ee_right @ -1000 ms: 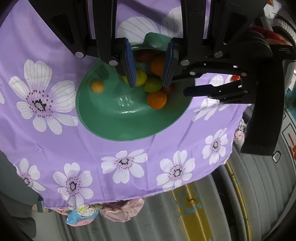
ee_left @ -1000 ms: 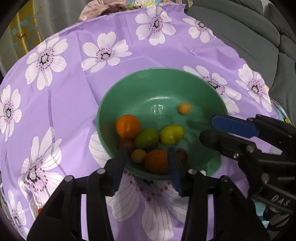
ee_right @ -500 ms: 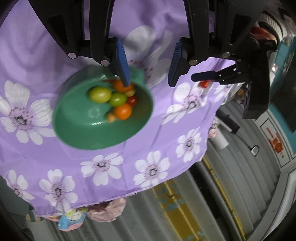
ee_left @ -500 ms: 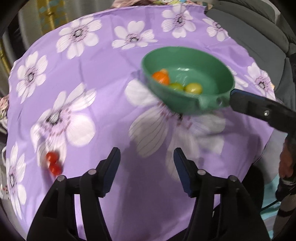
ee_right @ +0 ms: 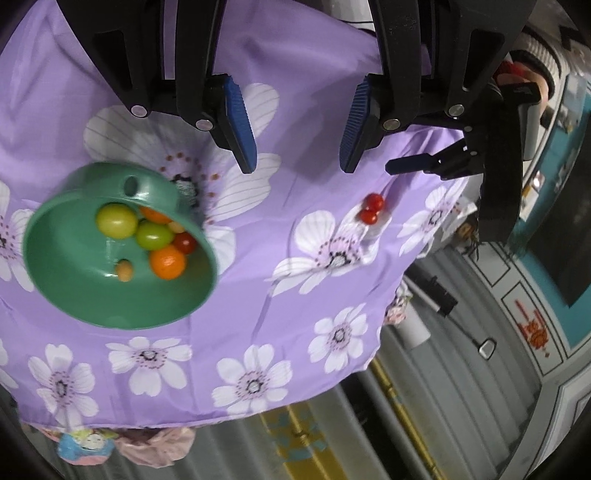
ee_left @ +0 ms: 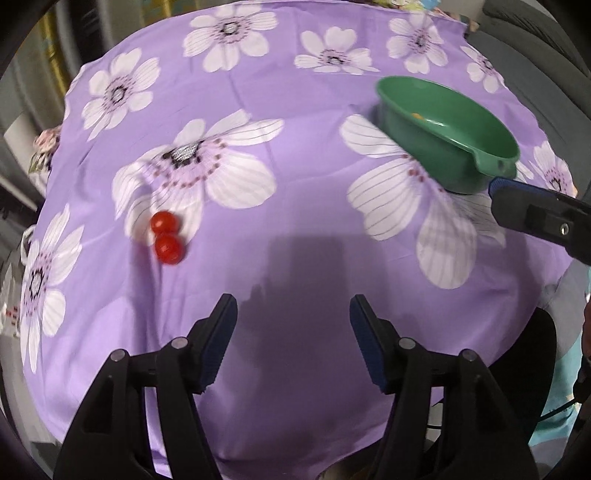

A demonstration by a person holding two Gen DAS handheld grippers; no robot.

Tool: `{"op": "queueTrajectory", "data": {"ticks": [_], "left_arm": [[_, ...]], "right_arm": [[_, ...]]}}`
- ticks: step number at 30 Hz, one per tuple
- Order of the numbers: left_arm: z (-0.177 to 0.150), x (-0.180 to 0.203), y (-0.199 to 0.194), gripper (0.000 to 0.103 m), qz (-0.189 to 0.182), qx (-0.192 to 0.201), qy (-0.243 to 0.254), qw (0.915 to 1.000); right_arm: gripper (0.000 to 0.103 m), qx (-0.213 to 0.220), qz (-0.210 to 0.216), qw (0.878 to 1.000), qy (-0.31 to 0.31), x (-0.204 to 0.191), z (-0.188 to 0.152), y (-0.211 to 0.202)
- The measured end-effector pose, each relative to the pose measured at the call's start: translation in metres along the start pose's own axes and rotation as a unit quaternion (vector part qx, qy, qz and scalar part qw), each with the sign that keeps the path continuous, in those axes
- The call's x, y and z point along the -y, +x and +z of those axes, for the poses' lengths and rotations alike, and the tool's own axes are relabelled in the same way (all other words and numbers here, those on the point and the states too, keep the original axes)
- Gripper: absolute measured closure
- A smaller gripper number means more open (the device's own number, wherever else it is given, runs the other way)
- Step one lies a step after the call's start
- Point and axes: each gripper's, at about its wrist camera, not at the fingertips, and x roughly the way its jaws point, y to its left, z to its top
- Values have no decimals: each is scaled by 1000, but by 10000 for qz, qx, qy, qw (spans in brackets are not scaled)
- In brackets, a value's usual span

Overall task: Organize fruits
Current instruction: 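Move the left gripper out of the bowl toward the two red cherry tomatoes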

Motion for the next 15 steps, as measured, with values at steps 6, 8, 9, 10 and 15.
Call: {"op": "queueTrajectory", "data": {"ticks": [6, 8, 9, 10, 15], "left_arm": [[-8, -29, -3, 40, -229, 118, -508, 9984], [-10, -40, -6, 40, -305, 165, -669, 9972], [-12, -47, -7, 40, -327, 201, -747, 9965], [-13, -53, -9, 40, -351, 247, -808, 9958], [-16, -78, -10, 42, -632, 378, -1187, 9902]], "right_arm": [[56, -264, 3, 9994, -209, -19, 0, 17], [56, -365, -1, 9990, -274, -25, 0, 24], [56, -413, 1, 9987, -291, -27, 0, 27], [56, -484, 1, 9983, -317, -29, -1, 31], [56, -647, 60, 9973, -353, -38, 0, 46]]}}
